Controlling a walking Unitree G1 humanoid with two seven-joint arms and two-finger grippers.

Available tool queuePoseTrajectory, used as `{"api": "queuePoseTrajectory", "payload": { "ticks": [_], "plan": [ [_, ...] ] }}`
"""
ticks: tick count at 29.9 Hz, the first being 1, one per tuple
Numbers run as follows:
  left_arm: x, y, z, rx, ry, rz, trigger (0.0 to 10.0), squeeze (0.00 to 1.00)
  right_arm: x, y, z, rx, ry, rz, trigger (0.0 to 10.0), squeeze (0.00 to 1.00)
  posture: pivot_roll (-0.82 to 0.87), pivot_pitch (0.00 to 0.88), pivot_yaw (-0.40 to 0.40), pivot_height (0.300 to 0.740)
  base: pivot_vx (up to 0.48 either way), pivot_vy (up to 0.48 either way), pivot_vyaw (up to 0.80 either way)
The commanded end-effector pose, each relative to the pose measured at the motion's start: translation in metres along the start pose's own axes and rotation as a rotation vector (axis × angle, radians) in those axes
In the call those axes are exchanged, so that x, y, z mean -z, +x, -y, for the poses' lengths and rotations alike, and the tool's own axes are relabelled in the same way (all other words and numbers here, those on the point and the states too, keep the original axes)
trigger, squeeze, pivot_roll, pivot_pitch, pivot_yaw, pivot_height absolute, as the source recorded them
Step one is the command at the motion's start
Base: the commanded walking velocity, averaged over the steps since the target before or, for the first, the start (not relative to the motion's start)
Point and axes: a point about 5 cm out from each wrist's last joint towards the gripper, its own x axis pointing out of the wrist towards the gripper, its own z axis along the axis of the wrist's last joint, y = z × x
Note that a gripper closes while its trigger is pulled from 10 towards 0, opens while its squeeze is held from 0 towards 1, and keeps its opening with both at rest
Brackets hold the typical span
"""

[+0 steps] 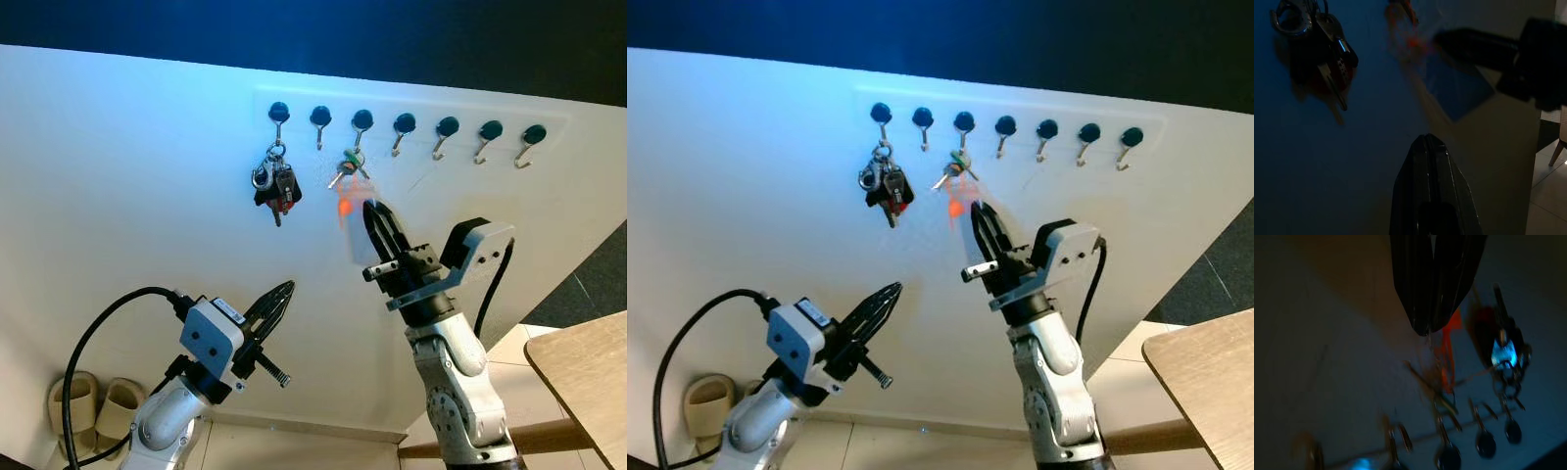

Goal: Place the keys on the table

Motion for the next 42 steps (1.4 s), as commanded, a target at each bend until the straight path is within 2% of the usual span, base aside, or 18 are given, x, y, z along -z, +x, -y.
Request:
{"api": "queuePoseTrajectory", "payload": {
  "ticks": [1,9,13,14,15,17,18,21,22,23,29,37,42],
  "plan": [
    [-0.001,-0.001,0.002,0.012,0.014,-0.010,10.0,0.00,0.011,-0.013,0.008,0.035,-0.033,-0.049,10.0,0.00,0.08,0.090,-0.068,0.740,0.000,0.000,0.00],
    [-0.001,-0.001,0.002,0.011,0.012,-0.008,10.0,0.00,0.024,-0.026,0.016,0.083,-0.041,-0.104,10.0,0.00,0.08,0.096,-0.069,0.740,0.000,0.000,0.00],
    [-0.001,0.000,0.002,0.011,0.013,-0.008,10.0,0.00,0.024,-0.026,0.017,0.091,-0.034,-0.102,10.0,0.00,0.08,0.096,-0.069,0.740,0.000,0.000,0.00],
    [-0.001,0.000,0.002,0.011,0.013,-0.008,10.0,0.00,0.024,-0.026,0.017,0.090,-0.032,-0.098,10.0,0.27,0.08,0.097,-0.069,0.740,0.000,0.000,0.00],
    [-0.001,-0.001,0.002,0.011,0.013,-0.008,10.0,0.00,0.023,-0.025,0.017,0.087,-0.032,-0.091,10.0,0.73,0.08,0.097,-0.069,0.740,0.000,0.000,0.00],
    [-0.001,-0.001,0.002,0.011,0.013,-0.008,10.0,0.00,0.023,-0.024,0.016,0.084,-0.032,-0.083,10.0,0.73,0.08,0.098,-0.069,0.740,0.000,0.000,0.00],
    [-0.001,-0.001,0.002,0.011,0.014,-0.009,10.0,0.00,0.022,-0.023,0.015,0.079,-0.032,-0.072,10.0,1.00,0.08,0.097,-0.069,0.740,0.000,0.000,0.00],
    [-0.001,-0.001,0.002,0.010,0.013,-0.009,10.0,0.00,0.019,-0.019,0.013,0.072,-0.029,-0.054,10.0,1.00,0.08,0.098,-0.070,0.740,0.000,0.000,0.00],
    [-0.001,-0.001,0.002,0.010,0.013,-0.009,10.0,0.00,0.017,-0.018,0.012,0.071,-0.031,-0.047,10.0,0.42,0.08,0.098,-0.070,0.740,0.000,0.000,0.00],
    [-0.001,-0.001,0.002,0.010,0.013,-0.009,10.0,0.00,0.016,-0.016,0.012,0.070,-0.032,-0.040,10.0,0.00,0.08,0.098,-0.070,0.740,0.000,0.000,0.00],
    [-0.001,0.000,0.002,0.011,0.014,-0.009,10.0,0.00,0.009,-0.012,0.010,0.058,-0.027,0.008,10.0,0.00,0.08,0.098,-0.070,0.740,0.000,0.000,0.00],
    [-0.001,0.000,0.002,0.010,0.015,-0.007,10.0,0.00,-0.020,0.004,0.000,0.002,0.014,0.164,10.0,0.00,0.08,0.094,-0.069,0.740,0.000,0.000,0.00],
    [-0.001,0.000,0.003,0.015,0.011,-0.007,10.0,0.00,-0.027,0.008,-0.005,-0.025,0.036,0.190,10.0,0.00,0.07,0.090,-0.068,0.740,0.000,0.000,0.00]
  ]
}}
